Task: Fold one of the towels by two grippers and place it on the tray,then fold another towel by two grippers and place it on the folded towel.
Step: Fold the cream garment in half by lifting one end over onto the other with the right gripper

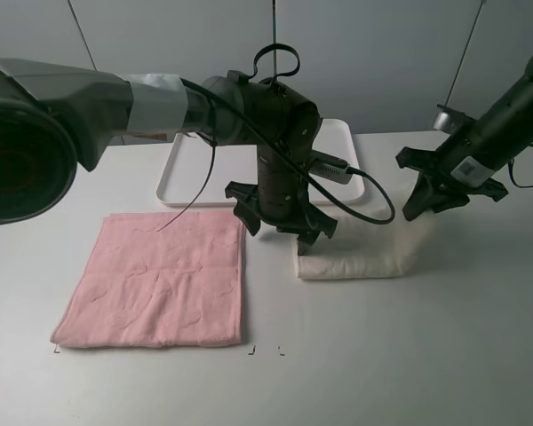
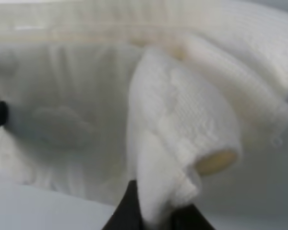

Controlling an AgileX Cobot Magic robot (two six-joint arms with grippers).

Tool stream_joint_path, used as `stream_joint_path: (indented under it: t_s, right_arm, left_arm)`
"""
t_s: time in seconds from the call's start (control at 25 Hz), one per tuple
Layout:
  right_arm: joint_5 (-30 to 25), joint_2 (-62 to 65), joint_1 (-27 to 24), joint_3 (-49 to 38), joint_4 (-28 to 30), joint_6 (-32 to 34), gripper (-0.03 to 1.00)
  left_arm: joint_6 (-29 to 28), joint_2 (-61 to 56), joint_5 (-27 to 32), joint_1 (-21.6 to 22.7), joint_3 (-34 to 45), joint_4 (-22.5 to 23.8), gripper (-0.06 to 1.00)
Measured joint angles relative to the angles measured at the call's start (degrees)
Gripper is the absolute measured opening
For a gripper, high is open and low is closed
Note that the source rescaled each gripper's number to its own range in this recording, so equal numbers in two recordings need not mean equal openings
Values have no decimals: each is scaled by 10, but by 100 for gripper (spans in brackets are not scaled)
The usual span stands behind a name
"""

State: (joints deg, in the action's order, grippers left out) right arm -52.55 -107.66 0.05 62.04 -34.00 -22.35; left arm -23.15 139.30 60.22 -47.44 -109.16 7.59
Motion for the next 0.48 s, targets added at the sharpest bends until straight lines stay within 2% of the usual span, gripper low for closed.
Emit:
stream_joint_path:
  t_s: [0.12,0.32,0.48]
  right_arm:
    - [-12,0,10,0,-65,-37,5]
    - [-21,-14,30,-1,-122,-70,5]
    - [-19,-39,32,-17,-202,-124,5]
  left_arm:
    - [0,0,0,0,0,0,96]
    - [2,0,0,6,0,-2,96]
    - [6,0,10,18,-1,-16,96]
